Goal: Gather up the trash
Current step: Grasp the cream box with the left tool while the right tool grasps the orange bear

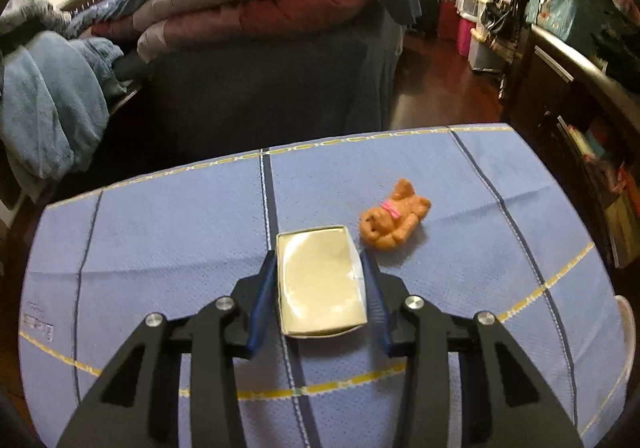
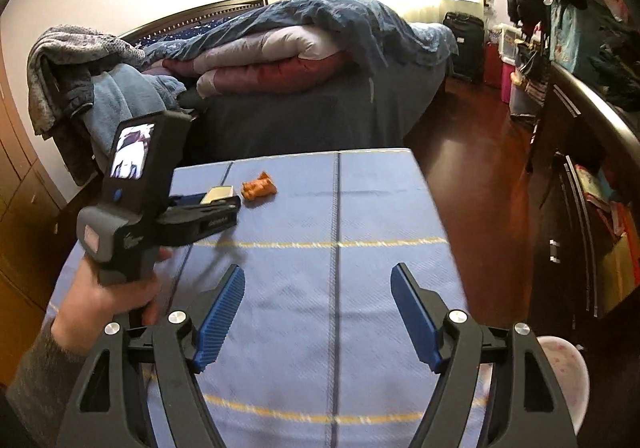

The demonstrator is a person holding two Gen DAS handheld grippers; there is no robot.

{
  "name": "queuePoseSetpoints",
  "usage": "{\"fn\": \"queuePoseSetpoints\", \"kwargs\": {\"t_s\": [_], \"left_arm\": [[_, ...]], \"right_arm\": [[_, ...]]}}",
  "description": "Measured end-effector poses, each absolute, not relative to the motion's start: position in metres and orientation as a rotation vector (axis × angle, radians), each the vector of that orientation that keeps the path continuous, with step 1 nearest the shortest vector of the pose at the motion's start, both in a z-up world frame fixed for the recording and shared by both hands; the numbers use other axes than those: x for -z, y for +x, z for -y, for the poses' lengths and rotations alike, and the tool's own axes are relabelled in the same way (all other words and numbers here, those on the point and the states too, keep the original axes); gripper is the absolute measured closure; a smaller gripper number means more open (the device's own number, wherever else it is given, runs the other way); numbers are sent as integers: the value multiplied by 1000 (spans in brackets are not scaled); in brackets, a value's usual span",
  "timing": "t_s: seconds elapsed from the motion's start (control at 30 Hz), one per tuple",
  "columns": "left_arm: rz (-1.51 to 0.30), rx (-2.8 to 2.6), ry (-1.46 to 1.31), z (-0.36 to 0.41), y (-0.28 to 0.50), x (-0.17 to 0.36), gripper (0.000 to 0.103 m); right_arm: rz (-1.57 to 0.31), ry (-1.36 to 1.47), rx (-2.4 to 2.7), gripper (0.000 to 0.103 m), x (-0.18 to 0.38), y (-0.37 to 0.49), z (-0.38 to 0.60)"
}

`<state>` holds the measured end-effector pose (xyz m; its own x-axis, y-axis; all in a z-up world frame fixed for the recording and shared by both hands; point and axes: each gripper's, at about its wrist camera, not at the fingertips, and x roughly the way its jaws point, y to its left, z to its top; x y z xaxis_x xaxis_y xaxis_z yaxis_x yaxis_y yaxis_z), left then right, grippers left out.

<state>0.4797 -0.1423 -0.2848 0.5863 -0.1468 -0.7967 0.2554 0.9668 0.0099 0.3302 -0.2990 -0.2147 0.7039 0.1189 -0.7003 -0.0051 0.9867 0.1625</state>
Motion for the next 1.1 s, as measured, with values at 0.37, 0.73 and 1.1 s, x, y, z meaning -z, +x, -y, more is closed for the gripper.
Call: {"fn": "queuePoseSetpoints", "kwargs": {"t_s": [0.37,0.73,1.1], "left_arm": [[-880,129,19,60,458,270,61],[-861,105,9,32,456,261,61],[-863,115,-16,34,455,262,61]], "right_arm": [[-865,126,-125,28,246,422,247],[-962,84,-130,30,279,498,215],[-951,-20,-96,59,277,488,205]]}}
